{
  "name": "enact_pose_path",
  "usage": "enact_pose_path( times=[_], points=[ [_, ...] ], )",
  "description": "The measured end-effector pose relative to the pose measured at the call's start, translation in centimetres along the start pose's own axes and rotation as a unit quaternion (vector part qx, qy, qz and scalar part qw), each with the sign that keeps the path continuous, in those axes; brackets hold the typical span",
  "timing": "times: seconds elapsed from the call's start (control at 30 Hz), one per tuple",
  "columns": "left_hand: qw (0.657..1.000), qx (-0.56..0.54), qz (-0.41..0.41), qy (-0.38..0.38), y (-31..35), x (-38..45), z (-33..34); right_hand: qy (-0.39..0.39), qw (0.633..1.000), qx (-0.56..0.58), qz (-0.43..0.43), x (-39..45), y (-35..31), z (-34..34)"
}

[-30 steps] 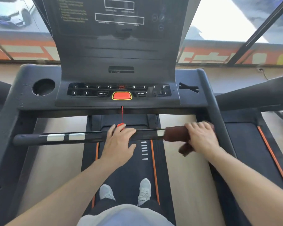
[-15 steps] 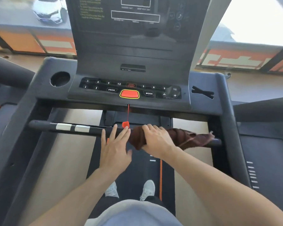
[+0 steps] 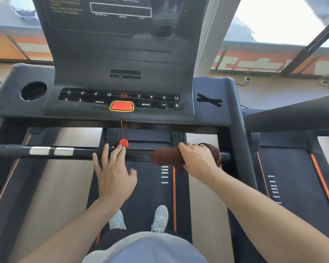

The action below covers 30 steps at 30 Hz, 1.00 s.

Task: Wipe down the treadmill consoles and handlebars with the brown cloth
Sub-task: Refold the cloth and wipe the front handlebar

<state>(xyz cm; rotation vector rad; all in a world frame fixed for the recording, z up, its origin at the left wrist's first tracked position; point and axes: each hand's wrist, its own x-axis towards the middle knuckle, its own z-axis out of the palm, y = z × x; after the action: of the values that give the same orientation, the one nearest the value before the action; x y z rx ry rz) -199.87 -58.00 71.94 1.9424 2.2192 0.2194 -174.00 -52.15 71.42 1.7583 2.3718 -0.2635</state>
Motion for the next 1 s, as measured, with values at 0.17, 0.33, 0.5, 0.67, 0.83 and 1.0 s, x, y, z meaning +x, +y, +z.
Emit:
enact_pose_path(
  times=[0.17, 0.33, 0.5, 0.67, 0.83, 1.0],
  points=[
    [0.993, -0.085, 0.058, 0.056, 1.3, -0.8, 0.7, 0.048, 0.994, -0.083, 0.055, -3.4, 5.7, 1.2],
    [0.942, -0.312, 0.056, -0.112, 5.2, -2.6, -0.4, 0.093, 0.995, -0.006, 0.024, -4.4, 5.4, 1.8],
    [0.789, -0.45, -0.186, -0.375, 10.1, -1.9, 0.2, 0.205, 0.972, 0.112, 0.02, -7.4, 3.6, 1.3],
    [0.703, -0.575, -0.204, -0.367, 12.0, -1.4, 0.0, 0.243, 0.92, 0.271, 0.144, -10.2, -0.9, -0.1],
    [0.715, -0.61, -0.256, -0.228, 7.1, -2.2, -1.1, 0.052, 0.928, 0.368, 0.041, -11.5, -6.6, -0.9],
    [0.797, -0.545, -0.2, -0.167, 0.4, -3.3, -4.7, -0.046, 0.884, 0.466, 0.008, -8.6, -9.7, -5.3]
  ],
)
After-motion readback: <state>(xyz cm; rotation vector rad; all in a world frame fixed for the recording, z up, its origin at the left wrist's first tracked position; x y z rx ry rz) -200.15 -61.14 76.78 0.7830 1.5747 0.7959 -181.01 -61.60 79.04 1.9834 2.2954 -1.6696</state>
